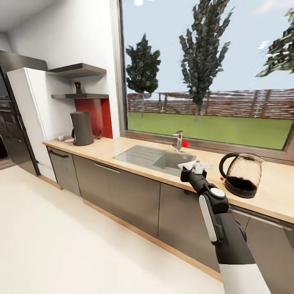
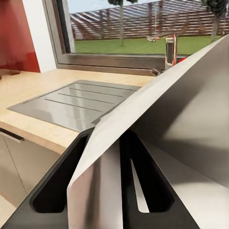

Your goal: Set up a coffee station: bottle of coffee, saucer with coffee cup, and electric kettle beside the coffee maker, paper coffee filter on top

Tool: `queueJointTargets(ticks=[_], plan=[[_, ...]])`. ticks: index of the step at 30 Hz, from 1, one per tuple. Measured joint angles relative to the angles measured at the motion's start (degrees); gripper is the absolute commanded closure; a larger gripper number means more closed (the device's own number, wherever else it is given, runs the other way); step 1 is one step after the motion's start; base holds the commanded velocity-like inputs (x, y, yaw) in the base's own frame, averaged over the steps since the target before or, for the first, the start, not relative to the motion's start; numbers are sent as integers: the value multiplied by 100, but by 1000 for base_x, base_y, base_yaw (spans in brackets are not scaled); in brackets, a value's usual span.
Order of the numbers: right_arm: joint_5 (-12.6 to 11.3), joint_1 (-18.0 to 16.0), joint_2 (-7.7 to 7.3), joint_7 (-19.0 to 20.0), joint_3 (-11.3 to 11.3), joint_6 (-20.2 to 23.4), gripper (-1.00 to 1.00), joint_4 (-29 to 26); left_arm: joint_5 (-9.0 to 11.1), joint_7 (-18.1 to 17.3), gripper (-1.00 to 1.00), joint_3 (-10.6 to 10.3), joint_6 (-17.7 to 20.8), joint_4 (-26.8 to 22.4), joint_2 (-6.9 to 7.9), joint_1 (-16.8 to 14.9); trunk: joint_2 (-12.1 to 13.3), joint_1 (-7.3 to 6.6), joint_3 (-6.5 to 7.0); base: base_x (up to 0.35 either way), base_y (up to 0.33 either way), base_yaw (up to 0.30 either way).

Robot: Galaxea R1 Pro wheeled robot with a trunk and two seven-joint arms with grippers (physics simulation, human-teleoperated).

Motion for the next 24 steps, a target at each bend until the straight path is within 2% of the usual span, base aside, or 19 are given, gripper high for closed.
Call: queueJointTargets(ticks=[8, 19, 24], plan=[[0, 0, -1, 0, 0, -1, 100, 0, 0, 0, -100, 18, 1, -1, 0, 0, 0, -3, 0, 171, 107, 73], [1, 0, 0, 0, 0, 0, 100, 0, 0, 0, -100, 108, -7, -1, 0, 0, 0, -1, 0, 59, 36, 247], [0, 0, -1, 0, 0, -1, 100, 0, 0, 0, -100, 114, -4, -2, 0, 0, 1, -3, 0, 177, 128, 251]])
